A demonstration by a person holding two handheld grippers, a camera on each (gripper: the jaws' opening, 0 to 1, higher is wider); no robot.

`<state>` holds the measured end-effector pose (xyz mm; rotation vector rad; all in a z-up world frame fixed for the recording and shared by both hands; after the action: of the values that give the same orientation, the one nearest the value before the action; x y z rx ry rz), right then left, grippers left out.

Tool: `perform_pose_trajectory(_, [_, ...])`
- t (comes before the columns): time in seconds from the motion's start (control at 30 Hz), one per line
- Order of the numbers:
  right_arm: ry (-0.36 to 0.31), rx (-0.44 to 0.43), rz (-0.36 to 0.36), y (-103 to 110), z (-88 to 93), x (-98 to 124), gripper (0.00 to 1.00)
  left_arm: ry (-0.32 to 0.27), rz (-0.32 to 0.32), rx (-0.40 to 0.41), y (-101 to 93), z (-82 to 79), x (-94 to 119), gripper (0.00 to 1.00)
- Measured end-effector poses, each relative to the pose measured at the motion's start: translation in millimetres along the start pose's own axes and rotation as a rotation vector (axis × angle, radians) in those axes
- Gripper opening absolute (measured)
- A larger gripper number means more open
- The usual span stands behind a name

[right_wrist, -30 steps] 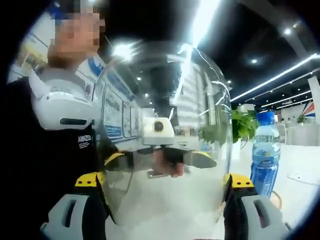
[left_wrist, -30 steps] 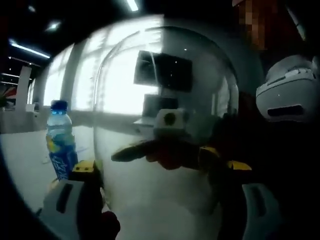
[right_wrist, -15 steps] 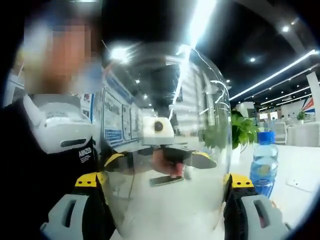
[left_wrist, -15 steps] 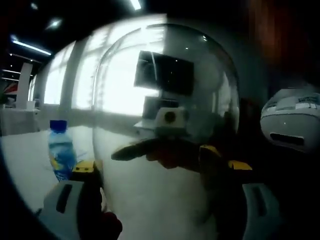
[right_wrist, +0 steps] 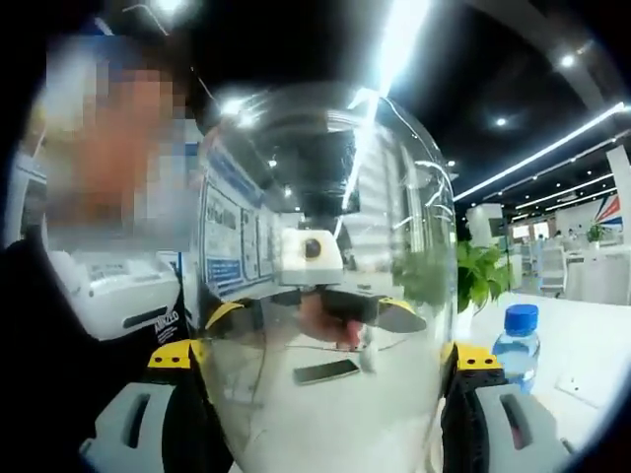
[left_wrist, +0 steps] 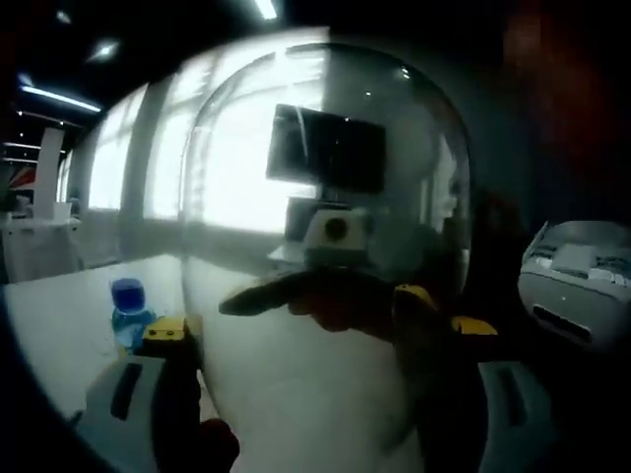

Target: Open the cover put in the Mizone put the cover back on

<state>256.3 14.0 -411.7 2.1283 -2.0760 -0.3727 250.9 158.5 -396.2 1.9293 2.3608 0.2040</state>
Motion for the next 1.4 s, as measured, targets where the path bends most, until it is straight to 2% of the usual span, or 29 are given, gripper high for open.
perform_pose_trajectory(0.27, [0.000,0.015,-0.009,-5.6,-32.0,-4.5,0.91,0.003,-0.011,-0.018,14.8,-26.5,1.2,0.86])
perform_pose_trajectory(0.53, [0.011,0.022,-0.013,-12.7,-53.6,-11.3,0.91,-0.002,-0.021,-0.024,29.4,-42.0,4.2,0.86])
perform_pose_trajectory(0.73, [-0.012,0.042,-0.019,-19.2,-75.1,-13.2,0.91,0.002,-0.021,-0.051,44.0,-63.6,5.3,0.86])
perform_pose_trajectory(0.9, [-0.012,0.066,-0.022,-26.8,-96.1,-16.2,0.91,-0.010,-0.026,-0.071,55.1,-75.0,6.0,0.86])
perform_pose_trajectory(1.13, [0.011,0.061,-0.026,-44.8,-111.2,-21.2,0.91,-0.039,-0.046,-0.063,76.9,-77.3,6.5,0.86])
perform_pose_trajectory(1.4, [0.037,0.070,-0.028,-65.8,-122.2,-26.8,0.91,-0.046,-0.058,-0.071,101.0,-79.3,5.8,0.86])
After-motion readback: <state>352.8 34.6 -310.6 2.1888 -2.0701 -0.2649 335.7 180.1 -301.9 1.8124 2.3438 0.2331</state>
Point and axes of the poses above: the point that each gripper's makers call its tool centre point, and the gripper's own axes: x roughly backward along the fingers, y roughly to its left, z roughly out of its underside, the point moved 8 cm from there along x, roughly backward along the fingers, and after that the axes turned 13 degrees about -x, right-handed, at the moved point
